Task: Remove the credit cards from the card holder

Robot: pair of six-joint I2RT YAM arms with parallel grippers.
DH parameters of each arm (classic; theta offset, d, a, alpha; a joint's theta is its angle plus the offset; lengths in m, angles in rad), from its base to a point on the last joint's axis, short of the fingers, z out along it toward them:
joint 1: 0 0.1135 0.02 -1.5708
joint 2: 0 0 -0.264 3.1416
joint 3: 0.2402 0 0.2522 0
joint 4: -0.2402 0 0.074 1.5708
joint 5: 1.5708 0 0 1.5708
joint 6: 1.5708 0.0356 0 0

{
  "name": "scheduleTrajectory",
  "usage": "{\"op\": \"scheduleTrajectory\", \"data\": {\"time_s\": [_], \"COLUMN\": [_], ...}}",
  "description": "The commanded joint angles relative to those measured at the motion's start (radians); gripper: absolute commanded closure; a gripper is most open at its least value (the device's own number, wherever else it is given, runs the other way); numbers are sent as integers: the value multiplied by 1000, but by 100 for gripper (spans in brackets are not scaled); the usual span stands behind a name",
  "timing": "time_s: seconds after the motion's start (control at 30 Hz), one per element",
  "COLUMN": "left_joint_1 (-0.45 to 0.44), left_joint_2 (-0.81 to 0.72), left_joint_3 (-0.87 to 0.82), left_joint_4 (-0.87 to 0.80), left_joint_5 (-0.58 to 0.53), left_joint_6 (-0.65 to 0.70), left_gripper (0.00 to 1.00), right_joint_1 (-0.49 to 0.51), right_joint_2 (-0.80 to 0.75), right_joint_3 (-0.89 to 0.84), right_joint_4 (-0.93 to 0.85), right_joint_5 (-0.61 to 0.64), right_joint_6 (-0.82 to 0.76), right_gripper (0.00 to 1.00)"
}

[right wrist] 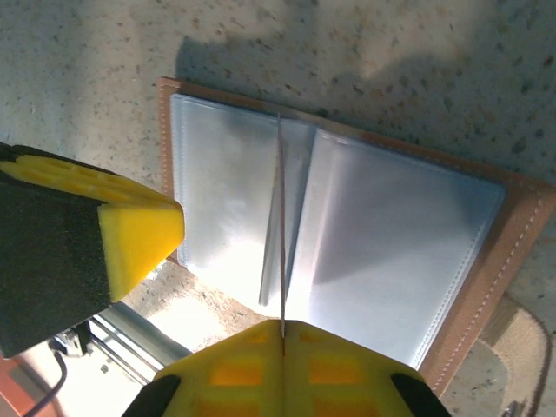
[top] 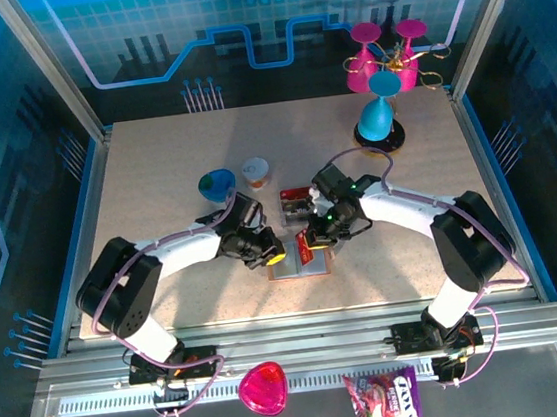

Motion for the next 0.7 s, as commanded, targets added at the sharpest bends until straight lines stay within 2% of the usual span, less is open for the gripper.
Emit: {"op": "scheduleTrajectory", "data": {"time_s": [0.0, 0.1, 0.47, 0.67], "left_joint_1": [25, 44, 113, 133], "left_joint_2": [-48, -70, -150, -182], "left_joint_3": [-8, -16, -60, -88], "left_joint_4": [-15, -23, -45, -43], "left_joint_5": [-13, -18, -28, -30], "left_joint_6": [1, 10, 33, 35], "left_gripper": [87, 86, 86, 85], "right_joint_1": [-9, -9, -3, -8], "right_joint_2": [-28, -32, -23, 37], "right_joint_3": [63, 107, 285, 388], "right_joint_4": [-108, -174, -394, -474], "right_joint_5": [8, 12, 200, 306], "right_joint_6": [-167, -320, -938, -1181], "right_gripper": [100, 100, 100, 100]}}
